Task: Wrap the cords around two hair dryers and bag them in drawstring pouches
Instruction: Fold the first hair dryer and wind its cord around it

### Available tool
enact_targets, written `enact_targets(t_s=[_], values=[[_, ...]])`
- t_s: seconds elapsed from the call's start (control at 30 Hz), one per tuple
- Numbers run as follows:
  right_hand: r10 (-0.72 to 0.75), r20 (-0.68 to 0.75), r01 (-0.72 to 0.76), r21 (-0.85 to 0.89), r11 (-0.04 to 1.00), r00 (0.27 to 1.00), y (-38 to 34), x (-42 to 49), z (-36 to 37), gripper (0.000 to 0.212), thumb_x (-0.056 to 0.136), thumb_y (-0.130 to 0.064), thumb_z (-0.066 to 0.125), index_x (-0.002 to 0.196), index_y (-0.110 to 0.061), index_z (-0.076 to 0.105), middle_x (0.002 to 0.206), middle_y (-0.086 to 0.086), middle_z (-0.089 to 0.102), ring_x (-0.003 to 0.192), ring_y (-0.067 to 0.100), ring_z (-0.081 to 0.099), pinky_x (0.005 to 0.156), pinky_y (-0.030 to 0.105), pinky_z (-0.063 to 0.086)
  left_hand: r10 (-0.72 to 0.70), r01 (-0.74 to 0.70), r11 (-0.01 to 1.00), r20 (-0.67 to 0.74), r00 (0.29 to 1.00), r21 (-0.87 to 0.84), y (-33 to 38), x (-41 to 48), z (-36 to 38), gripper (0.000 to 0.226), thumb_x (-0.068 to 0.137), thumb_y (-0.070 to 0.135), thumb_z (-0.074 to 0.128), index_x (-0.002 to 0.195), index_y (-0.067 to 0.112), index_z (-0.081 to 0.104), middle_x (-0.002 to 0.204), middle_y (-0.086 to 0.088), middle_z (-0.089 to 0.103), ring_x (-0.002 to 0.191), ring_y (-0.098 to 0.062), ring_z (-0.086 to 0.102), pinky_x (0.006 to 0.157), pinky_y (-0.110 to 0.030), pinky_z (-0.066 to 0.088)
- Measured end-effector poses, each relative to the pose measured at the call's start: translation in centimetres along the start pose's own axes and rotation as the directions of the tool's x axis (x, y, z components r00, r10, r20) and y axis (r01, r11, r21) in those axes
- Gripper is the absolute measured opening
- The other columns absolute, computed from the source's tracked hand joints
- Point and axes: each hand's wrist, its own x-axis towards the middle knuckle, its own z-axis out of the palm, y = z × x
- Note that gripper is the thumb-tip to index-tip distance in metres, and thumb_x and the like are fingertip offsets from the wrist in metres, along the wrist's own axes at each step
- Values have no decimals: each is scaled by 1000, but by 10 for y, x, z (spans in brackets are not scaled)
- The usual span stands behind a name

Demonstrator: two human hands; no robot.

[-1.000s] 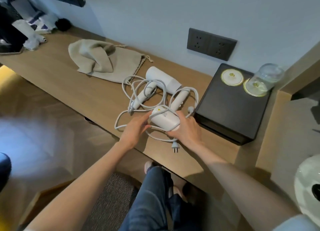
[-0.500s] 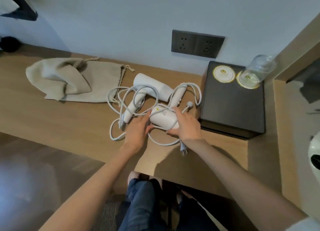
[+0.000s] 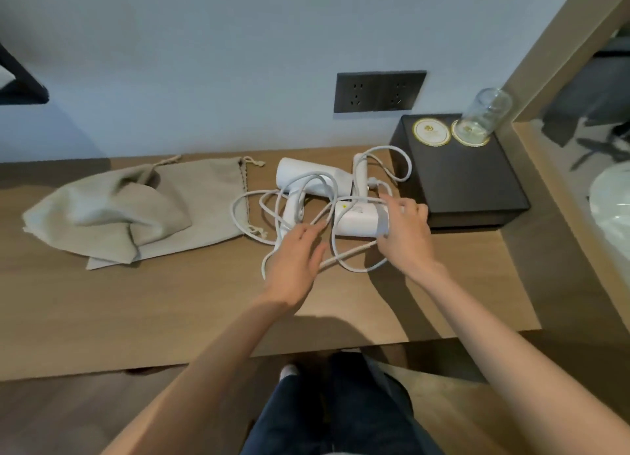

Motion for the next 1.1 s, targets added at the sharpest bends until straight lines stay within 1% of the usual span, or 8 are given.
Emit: enact_targets(t_s=[0.17,0.33,0.5,0.63,0.77,0.9,1.0,1.1], values=[[-134,-118,152,169,974,984,-36,-23,1,47,89,-14,59,134,-21,47,133,4,43,123,23,33,98,35,39,-121,107,991,-213,970,-74,-26,-7,-36,33,97,23,49,130,20,52,105,8,46,98,-11,51,86,-28,45],[-254,-114,276,266,924,961,-73,-19,18,40,94,-20,55,133,-23,49,134,-4,44,126,9,33,98,18,27,-201,192,979,-172,964,-71,-51,2,-39,50,92,37,57,137,18,45,119,-3,48,112,-18,45,96,-35,42],[-346,-164,379,267,886,924,-88,14,61,36,94,-22,54,130,-25,50,130,-4,48,122,11,38,103,33,39,-113,125,988,-134,985,86,-77,19,-14,65,85,51,58,141,26,38,123,-2,52,115,-21,42,97,-37,39],[-402,-235,460,305,834,885,-83,35,95,34,96,-24,51,129,-35,46,125,-10,51,120,7,40,99,37,43,-56,56,998,-170,984,-6,-93,35,7,59,83,47,54,138,34,37,122,2,57,114,-17,49,95,-41,43],[-481,-368,572,195,797,796,-76,43,116,34,98,-27,49,131,-33,46,113,-11,57,103,8,52,82,37,52,-7,-27,989,-234,972,-143,-104,40,21,46,90,47,48,134,37,41,120,13,58,99,-3,57,83,-36,52],[-584,-444,644,-20,765,680,-66,42,132,34,96,-22,54,129,-26,52,98,-8,65,86,10,60,75,33,50,-17,-50,974,-293,956,-219,-113,33,31,22,94,38,43,115,35,49,72,18,60,66,0,57,58,-28,41],[-619,-466,669,-75,739,632,-61,40,146,32,95,-20,53,126,-23,56,102,-6,67,91,11,61,77,28,45,-19,-48,975,-294,956,-217,-116,29,34,14,99,36,39,105,30,50,66,19,59,65,-1,56,58,-33,44],[-605,-497,671,-62,739,622,-61,38,147,31,94,-19,51,124,-21,57,103,-3,67,85,18,62,72,34,49,-12,-62,972,-312,950,-226,-115,27,35,16,100,35,37,100,26,50,68,7,60,64,-6,56,63,-37,46]])
